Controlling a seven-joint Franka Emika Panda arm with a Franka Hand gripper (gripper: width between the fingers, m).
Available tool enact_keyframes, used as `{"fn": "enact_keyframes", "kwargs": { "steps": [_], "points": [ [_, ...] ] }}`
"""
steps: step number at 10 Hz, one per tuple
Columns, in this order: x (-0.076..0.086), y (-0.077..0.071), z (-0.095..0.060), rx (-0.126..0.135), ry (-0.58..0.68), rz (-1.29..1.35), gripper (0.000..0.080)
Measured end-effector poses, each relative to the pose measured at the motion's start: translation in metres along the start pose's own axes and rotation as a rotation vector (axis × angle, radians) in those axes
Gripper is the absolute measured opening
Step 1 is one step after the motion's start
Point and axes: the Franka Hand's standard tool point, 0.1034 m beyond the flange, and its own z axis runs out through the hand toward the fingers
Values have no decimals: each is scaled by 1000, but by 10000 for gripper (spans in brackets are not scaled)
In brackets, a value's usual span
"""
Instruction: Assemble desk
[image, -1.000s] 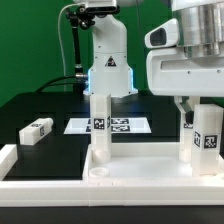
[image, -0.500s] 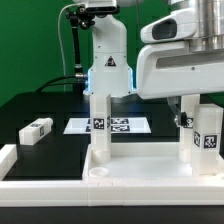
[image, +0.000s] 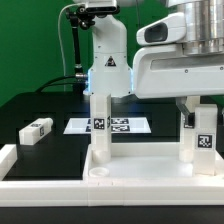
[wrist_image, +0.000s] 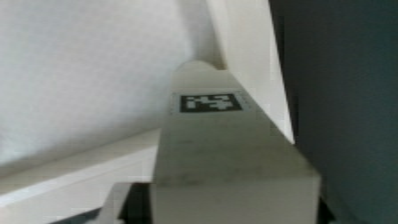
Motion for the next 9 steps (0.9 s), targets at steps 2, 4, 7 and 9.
{"fn": "enact_keyframes", "kwargs": {
  "steps": [2, 4, 7, 9],
  "points": [
    [2, 2, 1, -13, -18, 299, 293],
    [-2, 1, 1, -10, -53, 701, 293],
    [0, 6, 2, 39, -79, 994, 294],
    [0, 5, 2, 36, -82, 1105, 294]
  ]
}}
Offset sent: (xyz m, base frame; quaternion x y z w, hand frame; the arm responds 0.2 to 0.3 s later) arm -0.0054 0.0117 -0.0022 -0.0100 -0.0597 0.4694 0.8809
